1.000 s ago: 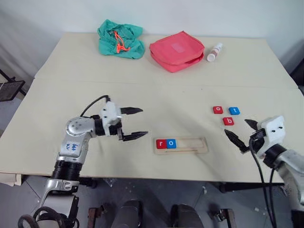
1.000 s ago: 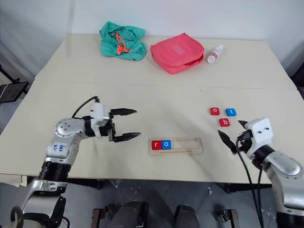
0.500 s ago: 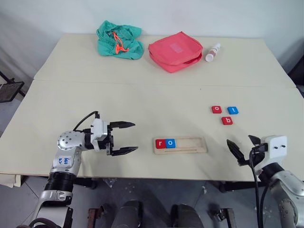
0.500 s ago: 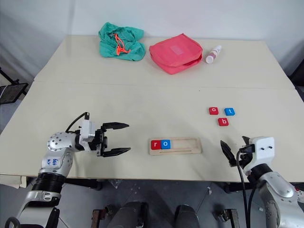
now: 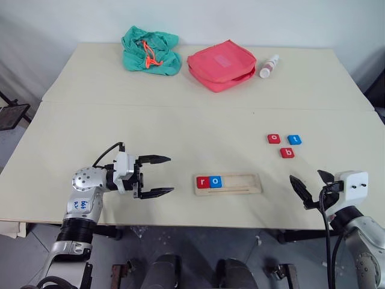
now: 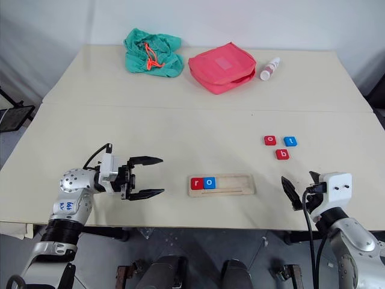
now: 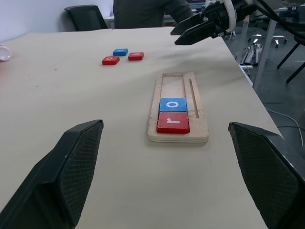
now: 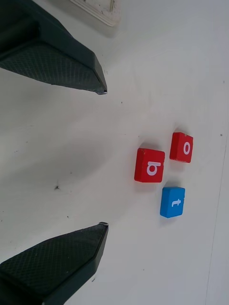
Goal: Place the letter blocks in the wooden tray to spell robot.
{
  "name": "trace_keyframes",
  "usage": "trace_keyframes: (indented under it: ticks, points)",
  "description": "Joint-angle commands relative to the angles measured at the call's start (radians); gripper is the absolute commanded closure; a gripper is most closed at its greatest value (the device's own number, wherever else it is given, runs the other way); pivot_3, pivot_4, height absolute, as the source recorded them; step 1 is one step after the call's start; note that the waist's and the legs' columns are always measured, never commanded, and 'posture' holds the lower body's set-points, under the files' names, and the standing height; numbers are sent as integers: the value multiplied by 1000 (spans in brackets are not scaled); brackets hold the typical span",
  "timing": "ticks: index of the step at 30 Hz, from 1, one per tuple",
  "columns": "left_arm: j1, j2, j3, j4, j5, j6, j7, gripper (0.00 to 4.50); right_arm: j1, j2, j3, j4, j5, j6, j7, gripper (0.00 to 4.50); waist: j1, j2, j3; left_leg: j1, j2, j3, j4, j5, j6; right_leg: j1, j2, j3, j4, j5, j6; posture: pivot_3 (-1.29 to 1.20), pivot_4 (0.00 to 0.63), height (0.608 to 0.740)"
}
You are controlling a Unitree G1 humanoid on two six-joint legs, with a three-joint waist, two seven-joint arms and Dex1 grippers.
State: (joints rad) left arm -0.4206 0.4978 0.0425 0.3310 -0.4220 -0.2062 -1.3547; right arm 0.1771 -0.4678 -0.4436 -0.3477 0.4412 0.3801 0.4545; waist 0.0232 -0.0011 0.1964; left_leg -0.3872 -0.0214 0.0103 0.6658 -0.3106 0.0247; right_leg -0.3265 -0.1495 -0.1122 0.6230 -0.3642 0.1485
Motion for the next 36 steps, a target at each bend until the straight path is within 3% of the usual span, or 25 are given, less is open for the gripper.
trace_keyframes:
  ticks: [1, 8, 20, 32, 36]
  points:
    - [-6, 9, 28, -1, -20, -15, -5, 26, -8, -18, -19, -33, 19, 10, -1, 0, 0, 0, 0, 0, 0, 0, 0, 0, 0, 0, 0, 0, 0, 0, 0, 0, 150, 740]
    - [-2, 4, 25, -22, -21, -10, 14, 26, -115, -24, -3, 17, 28, 99, -39, 0, -1, 0, 0, 0, 0, 0, 0, 0, 0, 0, 0, 0, 0, 0, 0, 0, 150, 740]
    - [87, -19, 23, -143, -26, 6, 77, 26, -464, -93, 113, 461, -80, 27, 34, 0, -9, 0, 0, 0, 0, 1, 0, 0, 0, 0, 0, 0, 0, 0, 0, 0, 150, 740]
    - [135, -18, 25, -211, -25, 21, 128, 26, -502, -81, 158, 565, -116, 3, 49, 0, -10, 0, 0, 0, 0, 0, -1, 0, 0, -1, 0, 0, 1, 0, 0, 0, 150, 740]
    - [132, -17, 24, -204, -23, 18, 130, 0, -483, -56, 160, 554, -127, 2, 4, 931, -10, 0, 0, 0, 0, -1, -1, 0, 0, -1, 0, -1, 1, 0, 0, 0, 150, 740]
